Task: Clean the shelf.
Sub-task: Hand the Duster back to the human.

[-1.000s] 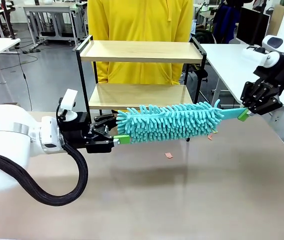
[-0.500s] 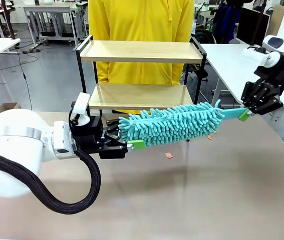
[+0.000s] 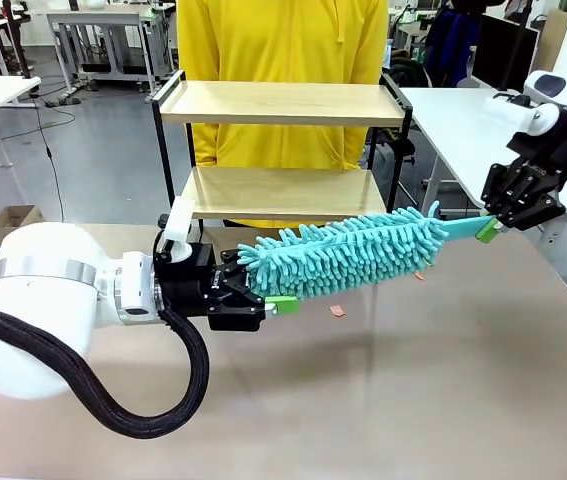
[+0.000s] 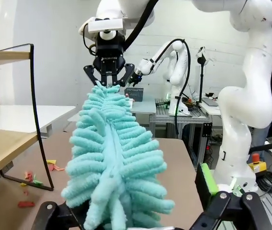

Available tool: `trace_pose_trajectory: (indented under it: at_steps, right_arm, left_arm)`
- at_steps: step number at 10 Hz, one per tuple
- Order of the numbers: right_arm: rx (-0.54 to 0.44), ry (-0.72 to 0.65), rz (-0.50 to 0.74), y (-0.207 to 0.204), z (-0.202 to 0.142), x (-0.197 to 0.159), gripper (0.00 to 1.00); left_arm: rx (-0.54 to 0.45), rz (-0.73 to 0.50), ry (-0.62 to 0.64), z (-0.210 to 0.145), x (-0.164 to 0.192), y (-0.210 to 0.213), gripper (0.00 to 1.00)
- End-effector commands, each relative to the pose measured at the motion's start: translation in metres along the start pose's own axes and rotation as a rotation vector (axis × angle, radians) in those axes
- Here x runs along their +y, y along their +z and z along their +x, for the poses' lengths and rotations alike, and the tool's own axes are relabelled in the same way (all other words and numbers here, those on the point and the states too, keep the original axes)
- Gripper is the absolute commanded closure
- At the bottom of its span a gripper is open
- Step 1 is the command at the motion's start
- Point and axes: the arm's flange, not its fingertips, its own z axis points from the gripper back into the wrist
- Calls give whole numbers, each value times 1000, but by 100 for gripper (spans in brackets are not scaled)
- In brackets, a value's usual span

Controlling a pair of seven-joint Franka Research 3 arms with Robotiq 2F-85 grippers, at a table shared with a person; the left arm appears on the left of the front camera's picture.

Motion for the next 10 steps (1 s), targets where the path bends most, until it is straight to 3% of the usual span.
trace_pose_trajectory:
  at_steps: [1,2,4,6,7,8,10]
  right_arm:
    - [-10,-6,-8,2,4,1,87]
    - [-10,-6,-8,2,4,1,87]
    - [-10,-6,-8,2,4,1,87]
    - [-10,-6,-8,2,4,1,87]
    - [-10,-6,-8,2,4,1,87]
    - [-10,-6,-8,2,4,1,87]
    - [-10,-6,-8,2,4,1,87]
  left_arm:
    - [-20,25,-16,-2,4,-14,19]
    - [-53,17,10,-1,5,-14,60]
    - [-82,10,63,-1,9,-11,100]
    - [-83,-15,86,-1,8,-12,100]
    - [-81,-21,87,-1,8,-12,95]
    - [-79,-19,82,-1,8,-11,100]
    - [-82,-13,82,-1,10,-8,100]
